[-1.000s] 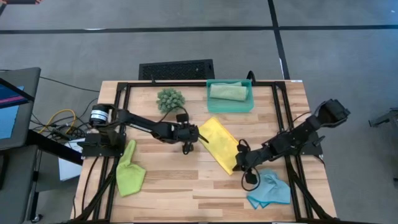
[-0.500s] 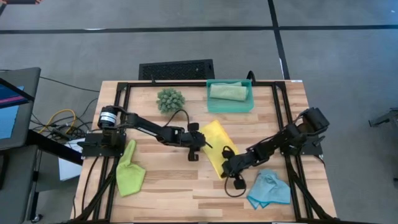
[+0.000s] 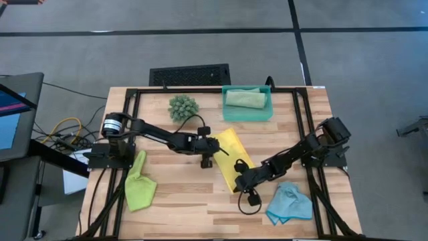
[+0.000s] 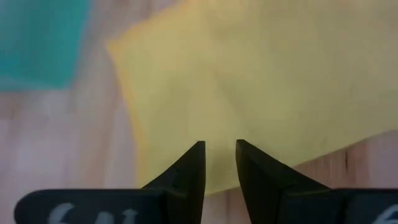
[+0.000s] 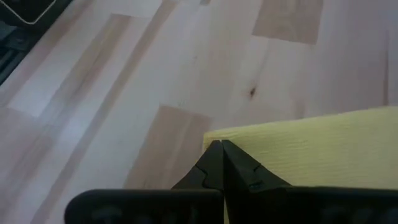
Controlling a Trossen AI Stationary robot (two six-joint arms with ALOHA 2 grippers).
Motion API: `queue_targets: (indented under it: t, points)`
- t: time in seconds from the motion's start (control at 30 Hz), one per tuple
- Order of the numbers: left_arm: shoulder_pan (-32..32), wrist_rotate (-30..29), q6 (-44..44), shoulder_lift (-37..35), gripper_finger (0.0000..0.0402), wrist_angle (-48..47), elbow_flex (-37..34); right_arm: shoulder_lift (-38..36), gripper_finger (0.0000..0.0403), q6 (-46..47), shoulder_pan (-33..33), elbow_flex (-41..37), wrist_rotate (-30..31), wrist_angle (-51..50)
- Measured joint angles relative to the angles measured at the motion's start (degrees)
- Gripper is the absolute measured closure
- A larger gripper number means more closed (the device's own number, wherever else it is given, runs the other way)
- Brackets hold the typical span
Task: Roll microfiber towels into tight, uniform cylinder then place into a basket
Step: Roll the yellow microfiber cloth
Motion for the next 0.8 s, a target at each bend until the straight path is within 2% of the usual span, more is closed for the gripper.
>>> queue_targets:
  t: [0.17,0.33,0.5,0.6,0.8]
  points:
    - [-1.2,0.8,-0.1,0.1,0.0320,1.5,0.4,-4.4,0.0386,-0.4,0.2,0.3,4.9,-1.4]
    - [-0.4,0.5,-0.3,0.2,0.0320,1.3,-1.3,-10.2,0.0388,2.9,0.5,-0.1,10.5,-13.5]
    - [1.5,0.4,-1.8,0.2,0.0320,1.6,-3.6,-10.5,0.0382,8.3,0.9,-0.3,10.6,-25.9]
    - [2.8,0.4,-2.5,0.2,0.0320,1.9,-4.3,-8.0,0.0378,8.9,1.5,0.0,8.3,-25.2]
    - [4.3,-1.2,-2.9,0.2,0.0320,1.9,-5.1,-2.6,0.0377,6.6,2.2,0.6,-5.1,-14.6]
